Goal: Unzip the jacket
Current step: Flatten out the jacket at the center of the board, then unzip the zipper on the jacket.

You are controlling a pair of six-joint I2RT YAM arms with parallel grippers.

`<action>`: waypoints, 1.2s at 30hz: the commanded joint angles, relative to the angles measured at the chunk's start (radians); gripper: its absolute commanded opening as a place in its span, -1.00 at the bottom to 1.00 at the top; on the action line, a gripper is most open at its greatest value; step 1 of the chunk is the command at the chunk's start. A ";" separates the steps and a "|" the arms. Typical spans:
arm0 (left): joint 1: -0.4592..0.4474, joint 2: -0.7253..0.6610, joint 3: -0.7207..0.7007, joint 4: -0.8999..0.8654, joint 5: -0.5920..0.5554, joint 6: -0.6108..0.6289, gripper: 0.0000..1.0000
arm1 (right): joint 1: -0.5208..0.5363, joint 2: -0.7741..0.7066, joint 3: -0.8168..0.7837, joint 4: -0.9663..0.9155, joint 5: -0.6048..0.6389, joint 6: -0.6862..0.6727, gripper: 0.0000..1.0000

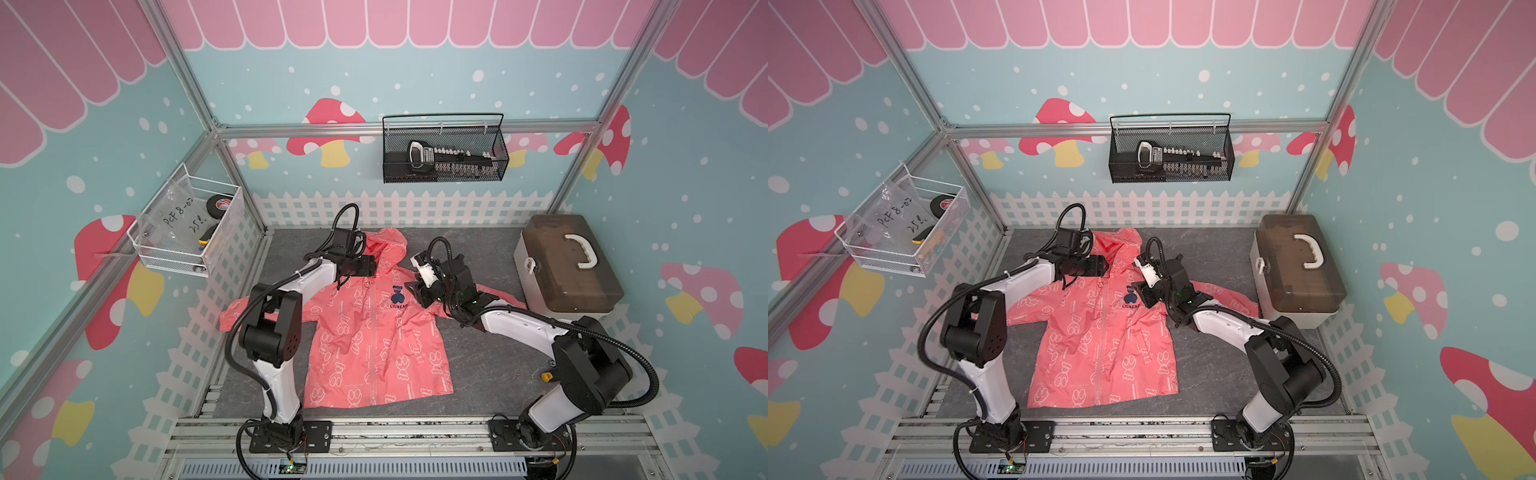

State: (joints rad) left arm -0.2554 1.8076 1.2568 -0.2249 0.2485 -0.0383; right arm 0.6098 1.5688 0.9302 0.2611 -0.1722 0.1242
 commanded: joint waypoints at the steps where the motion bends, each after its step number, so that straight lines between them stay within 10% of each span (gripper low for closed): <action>1: 0.053 -0.148 -0.183 0.420 0.281 0.471 0.88 | 0.005 -0.056 -0.034 0.021 0.018 -0.098 -0.11; 5: 0.162 -0.051 0.075 -0.230 0.560 0.992 0.77 | 0.005 -0.118 -0.079 0.015 0.064 -0.180 -0.09; 11: 0.141 0.231 0.501 -0.765 0.453 1.375 0.51 | 0.005 -0.236 -0.169 0.023 0.121 -0.281 -0.04; 26: 0.058 0.411 0.667 -0.821 0.179 1.606 0.27 | 0.005 -0.354 -0.267 0.002 0.130 -0.296 -0.02; 36: 0.118 0.424 0.673 -0.790 0.214 1.613 0.16 | 0.004 -0.366 -0.264 -0.052 0.093 -0.254 -0.02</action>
State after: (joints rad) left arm -0.1123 2.2147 1.8919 -1.0126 0.4553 1.5417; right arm 0.6098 1.2205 0.6659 0.2367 -0.0547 -0.1402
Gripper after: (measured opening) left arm 0.589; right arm 0.490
